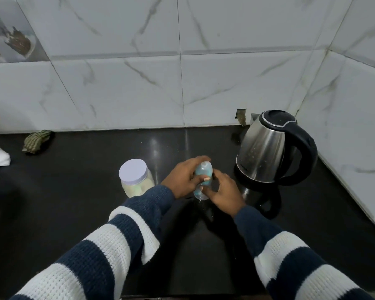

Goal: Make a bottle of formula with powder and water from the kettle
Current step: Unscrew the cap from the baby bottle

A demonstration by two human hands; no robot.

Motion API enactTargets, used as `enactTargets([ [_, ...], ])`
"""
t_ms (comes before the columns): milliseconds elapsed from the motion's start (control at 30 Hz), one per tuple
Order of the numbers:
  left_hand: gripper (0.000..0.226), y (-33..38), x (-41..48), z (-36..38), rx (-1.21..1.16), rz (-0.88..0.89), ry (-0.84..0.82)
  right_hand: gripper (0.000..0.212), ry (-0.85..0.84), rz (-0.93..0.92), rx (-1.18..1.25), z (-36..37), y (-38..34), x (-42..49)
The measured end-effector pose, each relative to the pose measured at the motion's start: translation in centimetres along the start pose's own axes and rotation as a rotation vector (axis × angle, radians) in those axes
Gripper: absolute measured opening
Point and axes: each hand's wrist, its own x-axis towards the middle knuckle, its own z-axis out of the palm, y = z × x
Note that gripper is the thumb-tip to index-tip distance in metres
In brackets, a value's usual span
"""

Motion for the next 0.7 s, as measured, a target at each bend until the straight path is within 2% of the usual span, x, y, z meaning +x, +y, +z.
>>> enactTargets([
  [267, 0.050, 0.8, -0.6, 1.4, 0.060, -0.100, 0.178, 0.064, 0.052, 0.033, -0.043, 0.3, 0.0, 0.0],
  [367, 0.052, 1.4, -0.5, 1.4, 0.146, -0.159, 0.226, 0.063, 0.060, 0.038, -0.052, 0.4, 0.0, 0.1],
  [433, 0.055, 1.3, -0.4, 1.3, 0.107, -0.141, 0.165, 0.061, 0.065, 0.045, -0.054, 0.3, 0.1, 0.1],
  [533, 0.071, 0.9, -0.3, 0.9, -0.029, -0.089, -0.041, 0.066, 0.082, 0.058, -0.062, 0.2, 0.6, 0.1],
  [600, 0.070, 1.0, -0.1, 0.5, -0.047, -0.075, -0.035, 0.070, 0.111, 0.049, -0.078, 0.2, 0.5, 0.2],
  [700, 0.056, 1.2, 0.5, 0.3, -0.001, -0.106, 0.049, 0.074, 0.118, 0.042, -0.094, 0.1, 0.4, 0.2],
])
